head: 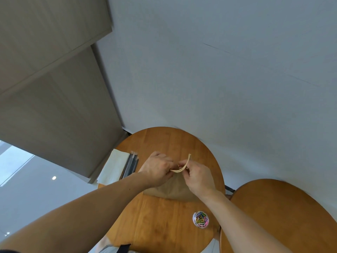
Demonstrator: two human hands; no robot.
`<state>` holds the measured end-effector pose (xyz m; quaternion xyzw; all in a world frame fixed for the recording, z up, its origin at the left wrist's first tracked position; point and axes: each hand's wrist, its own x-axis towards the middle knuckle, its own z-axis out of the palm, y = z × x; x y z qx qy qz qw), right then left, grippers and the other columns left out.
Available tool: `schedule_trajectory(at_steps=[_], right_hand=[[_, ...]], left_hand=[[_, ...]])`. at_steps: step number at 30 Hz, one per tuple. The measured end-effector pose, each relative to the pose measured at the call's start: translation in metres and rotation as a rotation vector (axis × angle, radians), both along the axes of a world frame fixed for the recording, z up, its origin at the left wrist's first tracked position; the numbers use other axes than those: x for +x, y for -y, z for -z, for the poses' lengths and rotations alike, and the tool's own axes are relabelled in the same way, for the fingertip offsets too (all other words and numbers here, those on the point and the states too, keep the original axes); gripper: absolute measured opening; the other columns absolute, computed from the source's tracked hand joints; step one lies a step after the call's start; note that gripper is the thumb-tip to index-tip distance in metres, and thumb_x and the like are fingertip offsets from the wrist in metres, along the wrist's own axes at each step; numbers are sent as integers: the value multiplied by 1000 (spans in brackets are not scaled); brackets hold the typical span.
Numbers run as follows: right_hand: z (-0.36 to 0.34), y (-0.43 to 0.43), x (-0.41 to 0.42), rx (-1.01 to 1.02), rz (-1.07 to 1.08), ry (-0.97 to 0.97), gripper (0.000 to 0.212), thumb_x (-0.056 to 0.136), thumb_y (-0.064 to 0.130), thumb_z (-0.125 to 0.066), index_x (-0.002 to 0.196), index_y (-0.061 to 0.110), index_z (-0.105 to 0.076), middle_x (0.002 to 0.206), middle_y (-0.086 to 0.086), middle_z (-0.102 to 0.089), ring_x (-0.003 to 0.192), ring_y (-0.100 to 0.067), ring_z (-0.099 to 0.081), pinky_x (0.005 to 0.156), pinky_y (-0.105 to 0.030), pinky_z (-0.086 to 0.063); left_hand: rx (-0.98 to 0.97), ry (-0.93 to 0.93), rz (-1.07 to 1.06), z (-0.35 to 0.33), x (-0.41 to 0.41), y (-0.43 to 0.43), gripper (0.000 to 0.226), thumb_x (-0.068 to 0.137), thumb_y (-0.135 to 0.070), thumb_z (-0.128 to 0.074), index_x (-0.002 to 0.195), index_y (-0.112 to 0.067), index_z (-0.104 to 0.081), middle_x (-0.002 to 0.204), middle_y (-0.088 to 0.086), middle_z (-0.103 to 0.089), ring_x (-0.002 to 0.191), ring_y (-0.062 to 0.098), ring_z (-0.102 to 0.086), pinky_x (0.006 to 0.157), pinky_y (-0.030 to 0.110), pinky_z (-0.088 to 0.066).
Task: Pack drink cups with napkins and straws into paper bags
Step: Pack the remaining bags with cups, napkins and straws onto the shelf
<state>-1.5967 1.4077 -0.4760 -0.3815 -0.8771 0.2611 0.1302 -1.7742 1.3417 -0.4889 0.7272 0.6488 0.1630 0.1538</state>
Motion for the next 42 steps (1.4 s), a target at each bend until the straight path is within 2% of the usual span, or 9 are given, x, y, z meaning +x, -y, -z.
schedule_trajectory(at_steps=[7,11,18,21,25,30,34,42], right_hand=[[-1,-1,1,76,-65,23,15,95,20,-63,107,12,-69,92,-1,-72,76,-19,-69,64,-35,-57],[-9,-5,1,51,-148,110,20,99,25,-57,111,12,-66,97,-4,-71,80,-24,-68,69,-39,-54],[-21,-16,-5,79,-248,320,19,102,26,-47,107,14,-60,96,-5,-69,82,-26,-67,71,-42,-53],[-22,-14,-6,71,-238,341,16,102,26,-47,103,16,-59,90,-5,-69,77,-25,-66,68,-42,-53],[-24,-17,-12,48,-200,351,13,100,27,-51,100,17,-61,85,-3,-68,73,-23,-65,63,-40,-54],[-21,-11,-11,18,-167,374,18,99,34,-55,97,16,-59,85,-3,-67,76,-24,-66,66,-41,-54],[-16,-5,-9,34,-119,371,22,98,37,-54,102,16,-61,91,-2,-68,82,-22,-65,67,-35,-51],[-11,2,-15,4,-16,424,27,97,40,-56,107,17,-68,102,0,-69,91,-21,-67,77,-36,-55]], left_hand=[[-68,8,-26,-1,0,-2,21,95,-28,-55,109,-30,-70,94,-12,-67,93,12,-58,89,26,-28],[-109,-2,-16,-4,0,-2,22,96,-28,-53,110,-30,-70,95,-11,-67,95,12,-58,95,28,-31],[-91,-14,26,-8,1,-2,22,94,-24,-56,110,-26,-70,92,-8,-67,92,16,-58,94,34,-38],[-67,4,16,-5,1,2,21,94,-23,-57,109,-25,-71,91,-6,-68,90,17,-59,91,33,-38],[-42,10,2,-4,1,2,24,95,-25,-57,115,-27,-70,97,-9,-70,94,15,-60,93,30,-35],[-64,-11,-9,-3,2,4,25,98,-31,-52,118,-34,-68,102,-14,-68,98,10,-58,93,27,-31],[-69,-25,-34,-1,3,5,25,98,-31,-51,116,-34,-68,97,-12,-68,95,11,-59,93,29,-33],[-51,-11,-92,4,7,10,21,96,-31,-52,96,-30,-73,80,-9,-68,80,14,-60,92,34,-36]])
